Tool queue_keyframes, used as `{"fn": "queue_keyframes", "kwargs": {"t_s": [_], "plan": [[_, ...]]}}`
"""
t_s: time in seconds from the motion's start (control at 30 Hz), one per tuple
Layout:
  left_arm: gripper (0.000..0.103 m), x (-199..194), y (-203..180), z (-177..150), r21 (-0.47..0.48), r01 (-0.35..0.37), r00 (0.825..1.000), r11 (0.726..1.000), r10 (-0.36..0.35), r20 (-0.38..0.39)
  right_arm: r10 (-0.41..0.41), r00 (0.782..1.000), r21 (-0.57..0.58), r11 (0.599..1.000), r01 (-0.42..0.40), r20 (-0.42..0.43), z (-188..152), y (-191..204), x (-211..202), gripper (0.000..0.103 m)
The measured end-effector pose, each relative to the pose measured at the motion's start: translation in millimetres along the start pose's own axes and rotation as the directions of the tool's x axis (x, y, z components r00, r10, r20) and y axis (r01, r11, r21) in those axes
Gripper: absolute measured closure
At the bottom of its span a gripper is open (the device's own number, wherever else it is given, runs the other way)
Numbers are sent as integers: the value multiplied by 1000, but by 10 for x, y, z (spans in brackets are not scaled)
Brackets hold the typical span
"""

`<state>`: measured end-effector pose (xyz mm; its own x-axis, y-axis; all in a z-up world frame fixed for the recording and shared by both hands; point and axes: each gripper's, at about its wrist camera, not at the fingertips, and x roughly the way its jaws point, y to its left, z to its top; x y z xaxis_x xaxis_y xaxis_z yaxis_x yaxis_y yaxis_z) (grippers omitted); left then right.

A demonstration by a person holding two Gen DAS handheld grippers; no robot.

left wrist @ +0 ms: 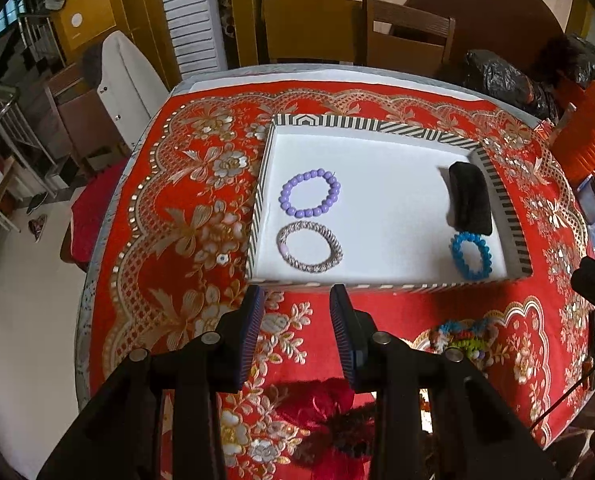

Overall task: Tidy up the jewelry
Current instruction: 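Lift both tools away from the tray back toward the jewelry pile, then grasp the black beaded strand from the pile with the left tool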

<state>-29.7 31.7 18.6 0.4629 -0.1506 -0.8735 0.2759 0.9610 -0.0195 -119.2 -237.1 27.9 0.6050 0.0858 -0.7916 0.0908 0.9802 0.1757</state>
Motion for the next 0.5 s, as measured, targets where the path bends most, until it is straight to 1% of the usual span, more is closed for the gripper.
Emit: {"fn": "queue_keyframes", "kwargs": {"t_s": [0.23, 0.37, 0.5], "plan": [[83, -103, 52, -140, 4, 21, 1000, 1000, -21, -1, -6, 1000, -9, 1000, 6, -2, -221, -10, -190, 42], [83, -134, 113, -241, -1, 61, 998, 998, -61, -22, -7, 1000, 1, 1000, 7, -12, -379, -33, -256, 42], [83, -118, 114, -385, 4, 108, 992, 994, -107, -62, -3, 999, 20, 1000, 4, -34, -571, -52, -273, 41]]}}
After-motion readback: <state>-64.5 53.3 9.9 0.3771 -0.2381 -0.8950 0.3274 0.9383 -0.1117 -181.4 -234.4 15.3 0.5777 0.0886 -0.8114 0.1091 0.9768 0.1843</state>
